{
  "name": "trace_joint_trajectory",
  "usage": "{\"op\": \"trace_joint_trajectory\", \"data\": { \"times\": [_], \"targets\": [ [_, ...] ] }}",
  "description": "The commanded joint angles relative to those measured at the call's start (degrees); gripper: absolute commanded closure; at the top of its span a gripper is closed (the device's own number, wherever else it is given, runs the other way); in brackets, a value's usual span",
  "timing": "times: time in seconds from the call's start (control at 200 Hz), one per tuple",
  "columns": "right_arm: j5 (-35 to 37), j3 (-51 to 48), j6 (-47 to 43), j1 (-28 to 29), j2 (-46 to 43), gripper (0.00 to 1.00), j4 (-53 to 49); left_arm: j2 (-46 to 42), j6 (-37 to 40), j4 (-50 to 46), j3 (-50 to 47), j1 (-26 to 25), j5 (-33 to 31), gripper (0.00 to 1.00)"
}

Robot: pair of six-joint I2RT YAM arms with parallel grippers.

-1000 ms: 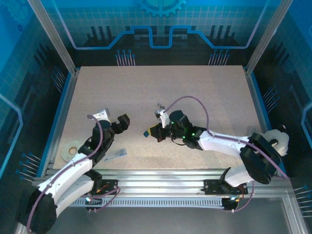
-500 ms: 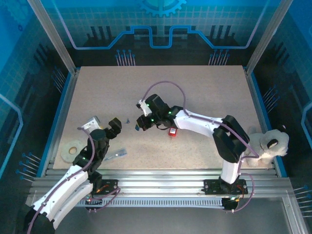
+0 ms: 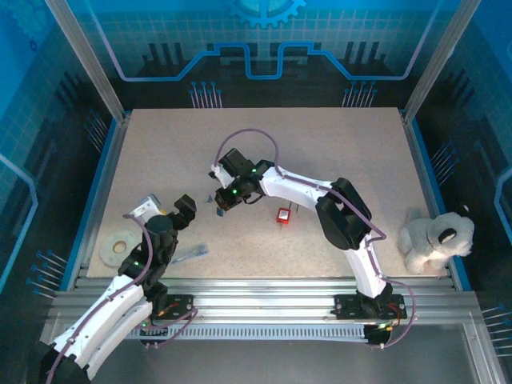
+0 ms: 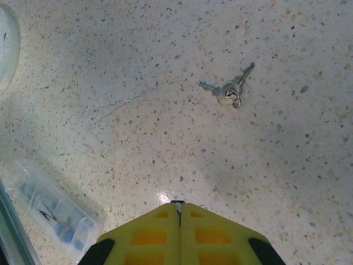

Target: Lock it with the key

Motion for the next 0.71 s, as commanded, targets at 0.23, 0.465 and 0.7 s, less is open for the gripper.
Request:
{"op": "trace_joint_trajectory", "data": {
  "times": [0.23, 0.465, 0.7],
  "targets": [
    [-2.31, 10.44, -2.71, -0.76, 7.0, 1.0, -7.4, -0.33, -0.58, -0.15, -0.54, 0.25, -1.41, 0.01],
    [-3.05, 14.86, -3.15, -1.72, 9.72, 1.0, -9.38, -0.35, -0.77, -0.19, -0.56, 0.25, -1.13, 0.01],
    [-3.99, 18.24, -3.91, -2.82, 14.12, 1.0, -11.08, -0.31, -0.78, -0.17, -0.58, 0.25, -1.03, 0.01]
  ]
}}
